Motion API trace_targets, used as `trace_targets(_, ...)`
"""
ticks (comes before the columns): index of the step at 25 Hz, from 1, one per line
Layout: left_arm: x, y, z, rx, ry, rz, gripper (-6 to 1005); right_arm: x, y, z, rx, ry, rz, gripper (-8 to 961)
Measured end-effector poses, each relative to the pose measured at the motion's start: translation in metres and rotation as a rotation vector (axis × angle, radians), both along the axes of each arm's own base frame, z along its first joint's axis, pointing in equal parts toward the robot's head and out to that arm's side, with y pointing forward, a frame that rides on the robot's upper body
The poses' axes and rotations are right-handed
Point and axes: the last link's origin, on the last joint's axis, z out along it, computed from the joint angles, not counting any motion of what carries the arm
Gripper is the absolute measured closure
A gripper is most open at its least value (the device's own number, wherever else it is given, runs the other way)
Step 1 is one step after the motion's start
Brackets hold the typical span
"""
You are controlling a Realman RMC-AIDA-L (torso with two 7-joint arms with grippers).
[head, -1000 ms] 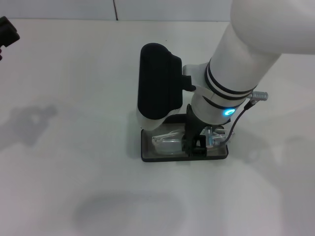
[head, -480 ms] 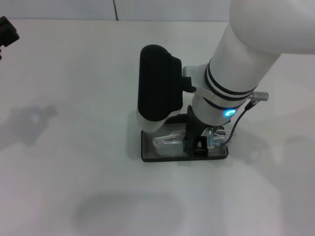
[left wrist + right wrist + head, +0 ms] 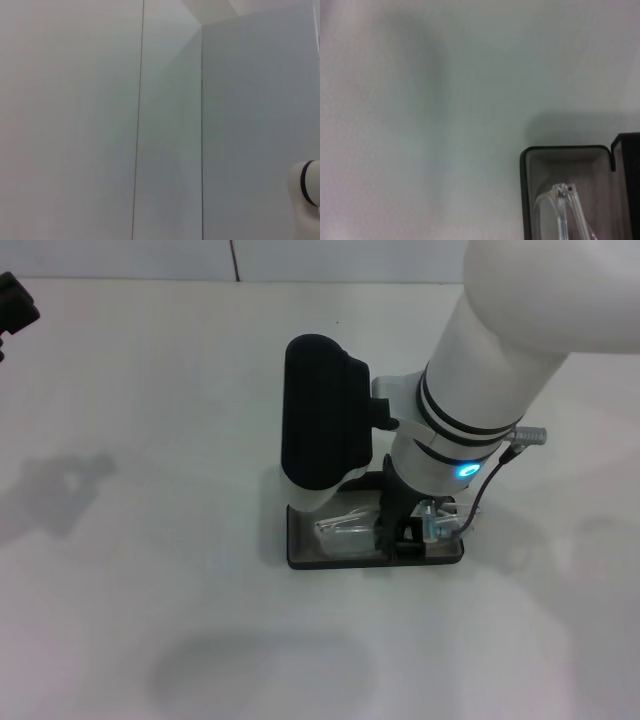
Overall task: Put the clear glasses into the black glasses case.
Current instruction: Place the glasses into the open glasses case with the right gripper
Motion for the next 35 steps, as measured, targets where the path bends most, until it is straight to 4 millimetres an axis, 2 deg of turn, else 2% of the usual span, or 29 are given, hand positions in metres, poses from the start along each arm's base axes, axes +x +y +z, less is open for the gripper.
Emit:
trace_targets(31,-0.003,-0.003,0.0001,0.004,-0.002,0.012,893,-0.0002,-0.0005,0.0033,0.004,0.012,-0.018,790)
trace_targets(35,-0.0032,-0.0031,0.0003,0.005,-0.003,0.013,892,0.0005,0.0,0.0036,0.007,0.01,-0.019,639)
